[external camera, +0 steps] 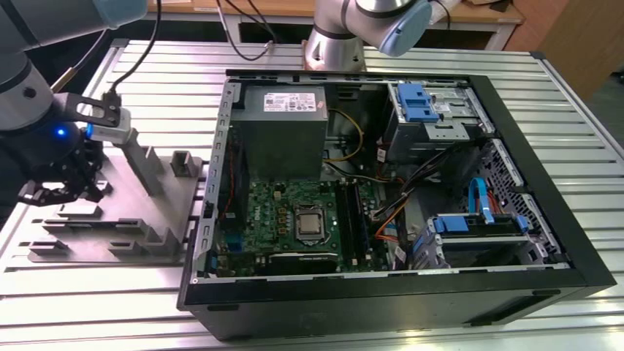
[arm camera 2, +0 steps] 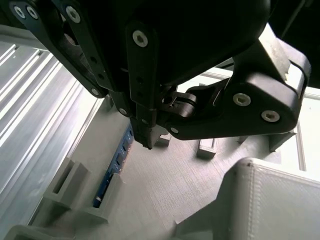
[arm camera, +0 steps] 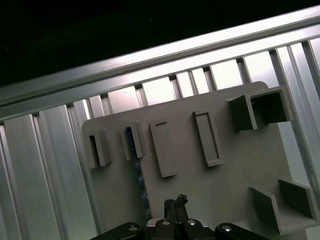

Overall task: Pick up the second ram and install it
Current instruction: 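Pick up the second ram and move it above second insertion slot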

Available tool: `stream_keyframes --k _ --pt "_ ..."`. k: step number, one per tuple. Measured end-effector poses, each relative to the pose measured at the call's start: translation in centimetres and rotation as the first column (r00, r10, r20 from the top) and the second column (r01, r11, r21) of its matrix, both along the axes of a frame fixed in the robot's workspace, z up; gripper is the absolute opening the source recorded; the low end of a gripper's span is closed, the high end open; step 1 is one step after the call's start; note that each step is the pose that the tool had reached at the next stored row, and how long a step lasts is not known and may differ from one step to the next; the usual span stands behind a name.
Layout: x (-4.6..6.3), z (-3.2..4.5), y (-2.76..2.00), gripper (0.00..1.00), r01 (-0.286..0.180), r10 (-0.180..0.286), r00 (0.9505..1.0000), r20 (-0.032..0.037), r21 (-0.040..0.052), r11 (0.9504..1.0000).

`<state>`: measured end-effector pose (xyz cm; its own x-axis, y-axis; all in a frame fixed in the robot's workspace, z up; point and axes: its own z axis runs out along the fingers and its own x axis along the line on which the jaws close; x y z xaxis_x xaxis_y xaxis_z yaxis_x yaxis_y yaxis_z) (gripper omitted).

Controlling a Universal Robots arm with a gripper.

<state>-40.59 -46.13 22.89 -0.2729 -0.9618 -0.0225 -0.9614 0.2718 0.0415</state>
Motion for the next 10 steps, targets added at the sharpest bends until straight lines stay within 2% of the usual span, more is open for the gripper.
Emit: stream_keyframes --k 5,10 --pt "-0.03 -0.25 -0.28 0.1 -0.035 0.035 0.9994 0.0002 0.0002 0.9994" --pt "-0.03 -0.46 -0.33 0.1 -0.083 0.083 0.9966 0.0 -0.0001 0.9966"
